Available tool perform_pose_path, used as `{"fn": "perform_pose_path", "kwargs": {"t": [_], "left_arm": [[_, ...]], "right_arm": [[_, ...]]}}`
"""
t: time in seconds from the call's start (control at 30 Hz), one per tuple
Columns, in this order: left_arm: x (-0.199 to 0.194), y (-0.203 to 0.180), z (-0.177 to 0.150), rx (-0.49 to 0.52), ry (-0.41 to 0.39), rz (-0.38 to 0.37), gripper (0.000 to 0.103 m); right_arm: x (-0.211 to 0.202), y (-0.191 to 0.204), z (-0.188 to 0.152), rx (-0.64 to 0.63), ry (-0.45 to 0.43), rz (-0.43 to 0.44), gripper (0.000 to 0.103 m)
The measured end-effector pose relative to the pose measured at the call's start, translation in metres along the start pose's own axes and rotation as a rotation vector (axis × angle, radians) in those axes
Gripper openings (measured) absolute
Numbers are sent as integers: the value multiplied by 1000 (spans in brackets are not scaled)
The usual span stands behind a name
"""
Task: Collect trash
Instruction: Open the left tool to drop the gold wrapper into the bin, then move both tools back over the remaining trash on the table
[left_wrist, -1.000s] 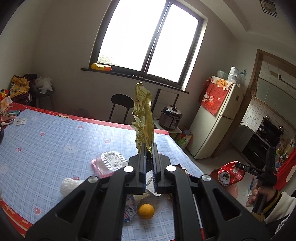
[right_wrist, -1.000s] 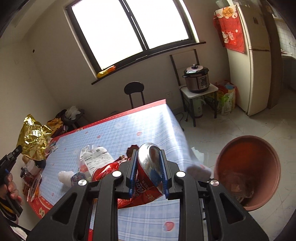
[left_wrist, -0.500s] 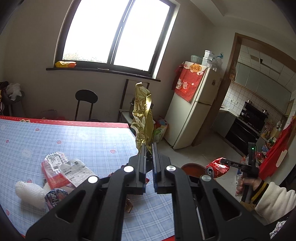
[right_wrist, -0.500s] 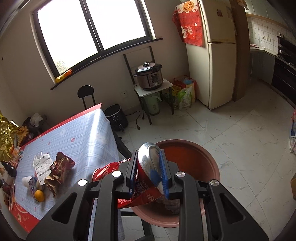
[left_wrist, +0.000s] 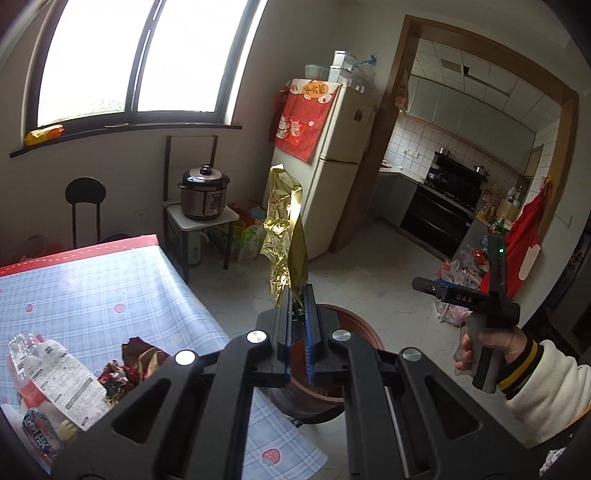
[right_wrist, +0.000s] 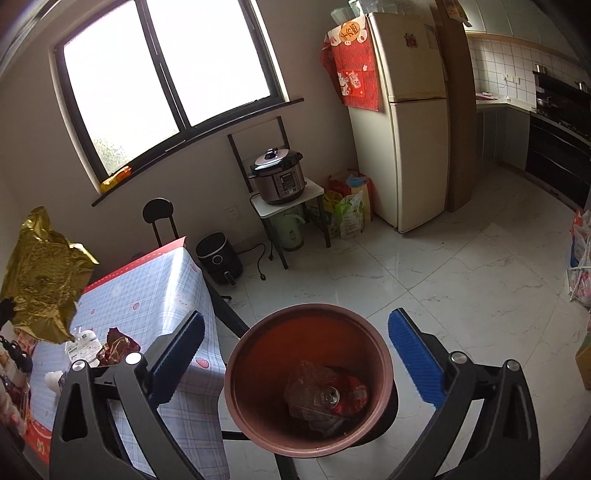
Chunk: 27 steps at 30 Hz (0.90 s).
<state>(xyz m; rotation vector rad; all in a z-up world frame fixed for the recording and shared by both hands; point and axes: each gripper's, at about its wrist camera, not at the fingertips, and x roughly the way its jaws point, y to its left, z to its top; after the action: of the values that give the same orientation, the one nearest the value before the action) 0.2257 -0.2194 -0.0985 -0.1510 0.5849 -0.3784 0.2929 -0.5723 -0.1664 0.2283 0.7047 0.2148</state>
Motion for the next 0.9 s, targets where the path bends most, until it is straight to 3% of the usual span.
{"fn": "perform_pose_path", "kwargs": {"t": [0.3, 0.33, 0.4, 0.43, 0.5, 0.57, 0.67, 0.9], "left_arm": [[109, -58, -4, 18, 114, -153, 11], [118, -65, -4, 34, 122, -161, 14], [130, -79, -2, 68, 128, -161, 42], [131, -83, -1, 77, 111, -160, 57], [130, -87, 4, 88, 89, -152, 64], [123, -84, 7, 91, 76, -132, 84], [101, -74, 10, 86, 44, -97, 96], [45, -39, 5, 99, 52, 86, 97]], "right_arm": [[-67, -38, -27, 74, -16, -103, 98], [-74, -42, -30, 75, -18, -114, 98], [-87, -47, -33, 82, -28, -130, 98], [-93, -48, -34, 86, -37, -137, 98], [-103, -50, -35, 96, -54, -149, 98], [-110, -50, -36, 101, -67, -158, 98], [-116, -44, -36, 91, -71, -179, 98], [-102, -5, -32, 4, -8, -188, 98]]}}
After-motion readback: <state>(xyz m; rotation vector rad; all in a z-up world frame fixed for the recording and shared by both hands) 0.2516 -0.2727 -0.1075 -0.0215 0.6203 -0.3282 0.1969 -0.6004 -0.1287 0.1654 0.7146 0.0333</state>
